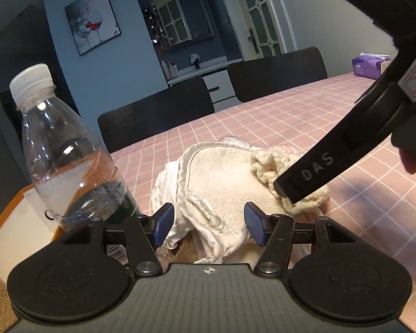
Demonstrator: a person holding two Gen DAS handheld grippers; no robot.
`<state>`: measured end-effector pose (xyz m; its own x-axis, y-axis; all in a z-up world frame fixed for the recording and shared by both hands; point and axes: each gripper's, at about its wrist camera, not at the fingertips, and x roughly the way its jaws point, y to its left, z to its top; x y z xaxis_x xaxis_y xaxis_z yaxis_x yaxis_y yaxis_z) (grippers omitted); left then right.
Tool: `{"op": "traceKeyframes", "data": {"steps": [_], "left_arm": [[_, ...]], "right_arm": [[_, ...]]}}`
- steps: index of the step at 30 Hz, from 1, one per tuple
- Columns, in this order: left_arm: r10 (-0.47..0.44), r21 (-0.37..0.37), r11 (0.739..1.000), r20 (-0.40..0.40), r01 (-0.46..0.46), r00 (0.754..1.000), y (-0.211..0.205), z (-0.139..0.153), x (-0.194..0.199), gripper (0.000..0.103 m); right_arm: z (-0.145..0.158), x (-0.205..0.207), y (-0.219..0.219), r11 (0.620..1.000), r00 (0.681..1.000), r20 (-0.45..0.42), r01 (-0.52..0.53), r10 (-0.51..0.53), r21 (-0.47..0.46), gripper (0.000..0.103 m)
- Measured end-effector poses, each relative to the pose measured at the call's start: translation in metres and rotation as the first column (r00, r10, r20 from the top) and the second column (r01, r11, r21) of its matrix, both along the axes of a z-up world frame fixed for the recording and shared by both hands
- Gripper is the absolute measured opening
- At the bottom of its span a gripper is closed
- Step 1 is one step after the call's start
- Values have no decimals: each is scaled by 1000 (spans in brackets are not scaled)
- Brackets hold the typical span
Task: Organize soft objects
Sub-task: 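Grasp the white pad with the left tool while the right tool grasps the pink-white crochet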
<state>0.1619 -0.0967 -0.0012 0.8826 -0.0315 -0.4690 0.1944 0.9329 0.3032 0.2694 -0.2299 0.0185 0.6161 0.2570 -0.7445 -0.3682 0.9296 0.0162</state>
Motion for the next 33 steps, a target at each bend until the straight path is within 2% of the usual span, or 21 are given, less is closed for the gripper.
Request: {"op": "traceKeyframes", "data": {"steps": [4, 7, 8, 10, 12, 13, 14, 19, 22, 33], "left_arm": [[-12, -11, 1000, -18, 12, 1000, 0, 1, 2, 66], [-17, -12, 1000, -11, 17, 1000, -1, 1, 0, 47], [-13, -13, 1000, -4, 13, 1000, -1, 2, -1, 37], [-23, -8, 1000, -1, 23, 1000, -3, 3, -2, 30], [-26, -7, 1000, 0, 26, 1000, -5, 4, -3, 17], [-28, -8, 1000, -2, 28, 1000, -5, 4, -3, 16], [-29, -10, 1000, -2, 29, 1000, -6, 5, -3, 12], [-43, -14, 999, 15, 43, 999, -6, 7, -8, 7], [-48, -28, 998, 24, 49, 999, -3, 10, -12, 6], [-93, -82, 992, 83, 100, 992, 4, 29, -40, 5]], "right_arm": [[-9, 8, 3, 1000, 999, -37, -9, 9, 21, 68], [-11, 10, 1, 999, 999, -49, -8, 10, 36, 60], [-12, 10, 1, 999, 998, -54, -11, 13, 39, 55], [-13, 8, 1, 999, 998, -60, -19, 21, 37, 51], [-12, 6, 0, 999, 998, -61, -19, 22, 39, 39], [-12, 5, 0, 999, 998, -65, -24, 27, 41, 30], [-11, 4, 1, 999, 997, -65, -31, 34, 42, 29], [-7, -7, 7, 999, 997, -57, -48, 49, 6, 22], [-1, -16, 6, 998, 998, -37, -57, 56, -18, 12], [32, -54, -14, 997, 999, 32, -33, 35, -65, 8]]}}
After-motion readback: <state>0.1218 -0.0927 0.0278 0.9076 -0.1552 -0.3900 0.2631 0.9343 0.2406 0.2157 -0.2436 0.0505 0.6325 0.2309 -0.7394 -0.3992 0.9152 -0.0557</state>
